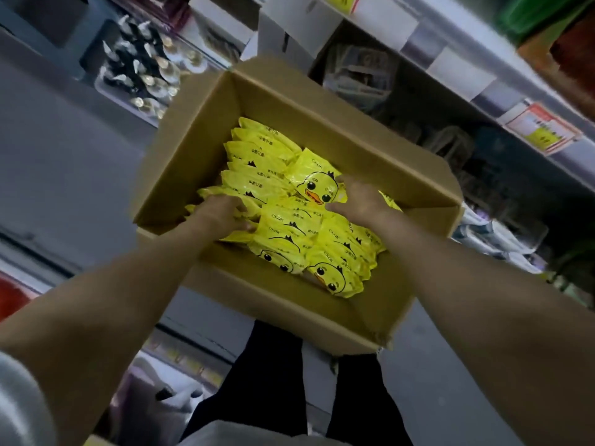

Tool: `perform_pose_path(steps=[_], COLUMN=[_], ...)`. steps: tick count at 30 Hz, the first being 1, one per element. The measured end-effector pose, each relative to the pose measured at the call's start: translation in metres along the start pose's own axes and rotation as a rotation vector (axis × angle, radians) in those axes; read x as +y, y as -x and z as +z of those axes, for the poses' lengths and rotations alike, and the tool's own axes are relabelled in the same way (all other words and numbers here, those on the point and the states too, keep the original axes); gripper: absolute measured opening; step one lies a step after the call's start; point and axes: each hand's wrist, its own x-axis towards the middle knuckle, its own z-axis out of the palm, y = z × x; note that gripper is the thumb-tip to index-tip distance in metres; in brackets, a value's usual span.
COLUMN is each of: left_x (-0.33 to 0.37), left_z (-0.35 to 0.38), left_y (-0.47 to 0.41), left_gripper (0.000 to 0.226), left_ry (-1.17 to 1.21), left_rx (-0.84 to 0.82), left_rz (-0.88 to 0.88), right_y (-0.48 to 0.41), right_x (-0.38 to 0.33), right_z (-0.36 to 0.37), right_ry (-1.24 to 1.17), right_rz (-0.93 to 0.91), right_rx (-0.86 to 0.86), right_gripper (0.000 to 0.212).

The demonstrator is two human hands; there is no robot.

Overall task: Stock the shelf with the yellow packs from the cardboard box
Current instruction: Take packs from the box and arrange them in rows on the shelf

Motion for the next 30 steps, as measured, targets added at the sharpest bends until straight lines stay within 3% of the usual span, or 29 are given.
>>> perform_pose_path(steps=[8,11,15,18,21,25,30], left_x=[-0.024,-0.024,-0.02,-0.018,-0.02,-0.016,0.022], left_z=[0.009,0.011,0.015,0.015,0.008,-0.003,-0.023], left_y=[-0.026,-0.033,-0.037,-0.036,-0.031,-0.008,0.039], left_gripper=[0.042,0.038,0.019,0.013,0.017,0.016,0.023], left_ry=[-0.075,-0.181,-0.28,-0.235,-0.185,-0.077,0.108], left_rx=[-0.034,-0.05,-0.02,-0.008,0.0,0.016,0.085], left_rz=[-0.053,-0.067,-0.078,-0.078,-0.069,-0.006,0.064], right_y=[-0.041,-0.047,-0.049,-0.042,-0.029,-0.002,0.044], right_x=[-0.002,-0.004,-0.01,-0.009,-0.006,-0.003,0.019], right_z=[0.02,0.026,0.029,0.03,0.028,0.02,0.001], right_ry=[-0.145,-0.07,0.048,0.082,-0.093,-0.244,-0.321], right_rz=[0.07,0.064,0.032,0.001,-0.032,-0.085,-0.082], right_rx=[0.051,0.082,0.046,0.085,0.099,0.05,0.145], right_gripper=[0.089,0.093,0.076,0.056,0.045,0.051,0.067])
